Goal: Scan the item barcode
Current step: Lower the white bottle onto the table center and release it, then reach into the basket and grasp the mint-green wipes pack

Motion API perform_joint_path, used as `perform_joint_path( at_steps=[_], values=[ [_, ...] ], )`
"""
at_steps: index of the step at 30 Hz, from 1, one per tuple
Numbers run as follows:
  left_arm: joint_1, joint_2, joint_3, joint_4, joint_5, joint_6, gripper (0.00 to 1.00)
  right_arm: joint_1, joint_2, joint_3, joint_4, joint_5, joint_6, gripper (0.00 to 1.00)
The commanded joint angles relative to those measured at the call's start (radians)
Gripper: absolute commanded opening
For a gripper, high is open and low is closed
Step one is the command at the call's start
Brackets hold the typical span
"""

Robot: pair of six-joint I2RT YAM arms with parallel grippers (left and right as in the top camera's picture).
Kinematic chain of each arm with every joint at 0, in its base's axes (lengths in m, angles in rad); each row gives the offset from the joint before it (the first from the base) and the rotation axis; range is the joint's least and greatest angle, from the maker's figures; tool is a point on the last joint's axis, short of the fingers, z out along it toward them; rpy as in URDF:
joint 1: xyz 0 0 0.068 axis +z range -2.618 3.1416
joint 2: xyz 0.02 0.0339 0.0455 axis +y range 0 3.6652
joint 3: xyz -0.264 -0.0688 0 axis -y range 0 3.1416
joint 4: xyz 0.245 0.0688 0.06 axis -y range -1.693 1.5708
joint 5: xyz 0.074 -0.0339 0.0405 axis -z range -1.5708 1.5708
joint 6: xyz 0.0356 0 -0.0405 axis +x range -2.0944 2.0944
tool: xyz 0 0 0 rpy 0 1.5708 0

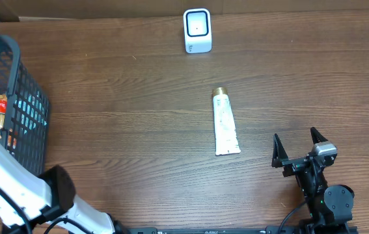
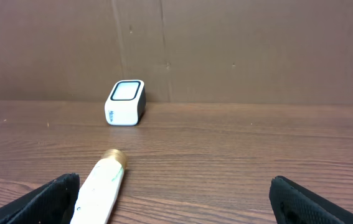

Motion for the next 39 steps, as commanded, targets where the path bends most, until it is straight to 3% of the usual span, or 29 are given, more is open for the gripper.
perform_joint_path(
  at_steps=[1,8,11,17,31,39],
  values=[
    [0.124,0.018,-0.163,-0.002,0.060,0.056,0.99,0.004,-0.012,-0.011,0.004,0.006,0.003,1.00],
    [0.292,0.020,-0.438,0.139,0.130,0.076,1.00,0.004,-0.012,-0.011,0.004,0.006,0.003,1.00],
    [0.346,0.021,-0.576,0.274,0.173,0.093,1.00,0.004,-0.012,-0.011,0.004,0.006,0.003,1.00],
    [0.346,0.031,-0.765,0.482,0.282,0.246,1.00,0.004,-0.012,-0.011,0.004,0.006,0.003,1.00],
    [0.314,0.036,-1.247,0.906,0.276,0.319,0.94,0.004,-0.012,-0.011,0.004,0.006,0.003,1.00],
    [0.297,0.122,-1.338,1.035,0.330,0.356,0.93,0.004,-0.012,-0.011,0.004,0.006,0.003,1.00]
  ],
)
